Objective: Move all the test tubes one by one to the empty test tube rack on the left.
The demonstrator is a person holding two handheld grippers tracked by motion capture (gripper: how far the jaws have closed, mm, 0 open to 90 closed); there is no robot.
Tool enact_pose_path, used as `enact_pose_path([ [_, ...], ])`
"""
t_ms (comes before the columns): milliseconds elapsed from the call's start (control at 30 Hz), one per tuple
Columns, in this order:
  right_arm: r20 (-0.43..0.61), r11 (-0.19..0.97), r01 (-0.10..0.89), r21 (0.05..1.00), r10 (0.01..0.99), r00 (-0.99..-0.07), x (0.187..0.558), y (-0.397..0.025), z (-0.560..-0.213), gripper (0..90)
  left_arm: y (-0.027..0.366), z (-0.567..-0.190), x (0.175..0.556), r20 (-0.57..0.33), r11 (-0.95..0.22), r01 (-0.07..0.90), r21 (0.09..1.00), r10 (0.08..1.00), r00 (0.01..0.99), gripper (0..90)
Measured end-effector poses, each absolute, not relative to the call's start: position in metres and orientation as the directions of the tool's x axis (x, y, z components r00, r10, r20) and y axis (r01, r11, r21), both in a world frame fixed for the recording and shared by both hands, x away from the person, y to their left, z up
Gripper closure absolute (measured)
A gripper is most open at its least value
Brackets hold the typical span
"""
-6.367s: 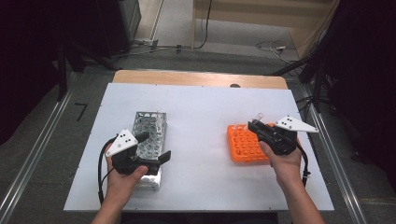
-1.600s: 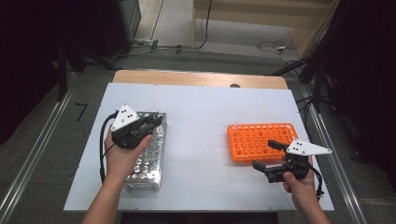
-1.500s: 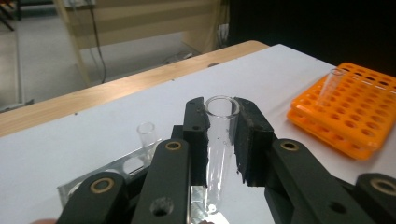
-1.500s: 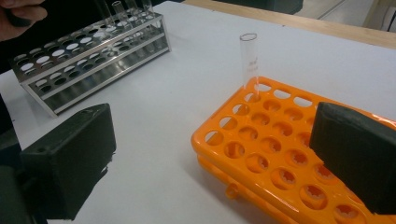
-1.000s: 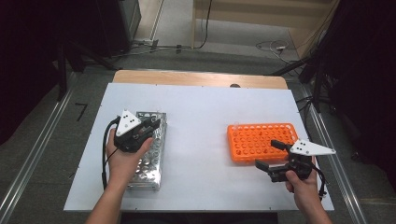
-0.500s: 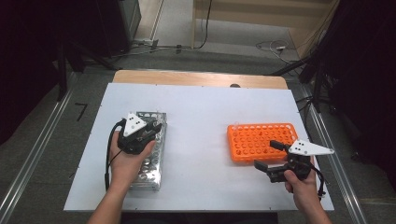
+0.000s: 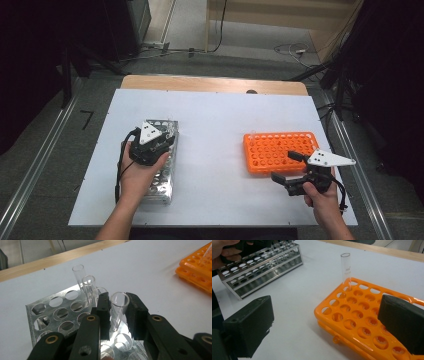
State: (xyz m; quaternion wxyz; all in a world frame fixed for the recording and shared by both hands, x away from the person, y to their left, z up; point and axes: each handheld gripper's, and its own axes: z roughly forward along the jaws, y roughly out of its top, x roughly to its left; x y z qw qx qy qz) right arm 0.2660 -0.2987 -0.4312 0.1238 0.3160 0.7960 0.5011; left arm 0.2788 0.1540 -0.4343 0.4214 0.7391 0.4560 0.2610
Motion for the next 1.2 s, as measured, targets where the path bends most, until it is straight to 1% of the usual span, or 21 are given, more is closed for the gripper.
enact_pose_path([
  [233, 0.120, 0.298, 0.379, 0.876, 0.626, -0.770, 0.266, -0.298, -0.431, 0.0, 0.156, -0.432, 0.277, -0.048, -0.192, 0.459, 0.868, 0.886, 0.461, 63.9],
  [300, 0.122, 0.295, 0.379, 0.877, 0.627, -0.769, 0.266, -0.298, -0.431, 0.0, 0.156, -0.430, 0.275, -0.063, -0.179, 0.455, 0.873, 0.882, 0.468, 58.9],
  [333, 0.122, 0.294, 0.379, 0.877, 0.627, -0.769, 0.266, -0.298, -0.431, 0.0, 0.157, -0.428, 0.273, -0.076, -0.169, 0.456, 0.874, 0.879, 0.471, 55.2],
  [433, 0.131, 0.291, 0.382, 0.877, 0.620, -0.773, 0.267, -0.298, -0.429, 0.0, 0.158, -0.424, 0.268, -0.102, -0.144, 0.446, 0.884, 0.870, 0.483, 39.9],
  [667, 0.127, 0.280, 0.372, 0.885, 0.623, -0.772, 0.269, -0.293, -0.422, 0.0, 0.161, -0.416, 0.252, -0.130, -0.120, 0.392, 0.912, 0.822, 0.554, 20.3],
  [733, 0.126, 0.289, 0.371, 0.883, 0.615, -0.779, 0.270, -0.291, -0.420, 0.0, 0.164, -0.415, 0.248, -0.155, -0.101, 0.390, 0.915, 0.805, 0.572, 13.9],
  [833, 0.116, 0.301, 0.364, 0.881, 0.610, -0.784, 0.271, -0.286, -0.417, 0.0, 0.166, -0.415, 0.243, -0.159, -0.102, 0.382, 0.918, 0.790, 0.592, 6.4],
  [867, 0.120, 0.301, 0.366, 0.881, 0.606, -0.786, 0.272, -0.284, -0.416, 0.0, 0.166, -0.415, 0.242, -0.160, -0.100, 0.379, 0.920, 0.787, 0.596, 2.4],
  [933, 0.117, 0.302, 0.366, 0.880, 0.610, -0.784, 0.275, -0.281, -0.415, 0.0, 0.167, -0.415, 0.239, -0.163, -0.097, 0.373, 0.923, 0.778, 0.606, 0.0],
  [1067, 0.126, 0.291, 0.385, 0.876, 0.631, -0.765, 0.284, -0.277, -0.413, 0.0, 0.166, -0.414, 0.234, -0.167, -0.092, 0.356, 0.930, 0.756, 0.633, 0.0],
  [1200, 0.131, 0.294, 0.396, 0.870, 0.637, -0.760, 0.295, -0.270, -0.413, 0.0, 0.164, -0.412, 0.231, -0.158, -0.096, 0.348, 0.933, 0.757, 0.634, 0.0],
])
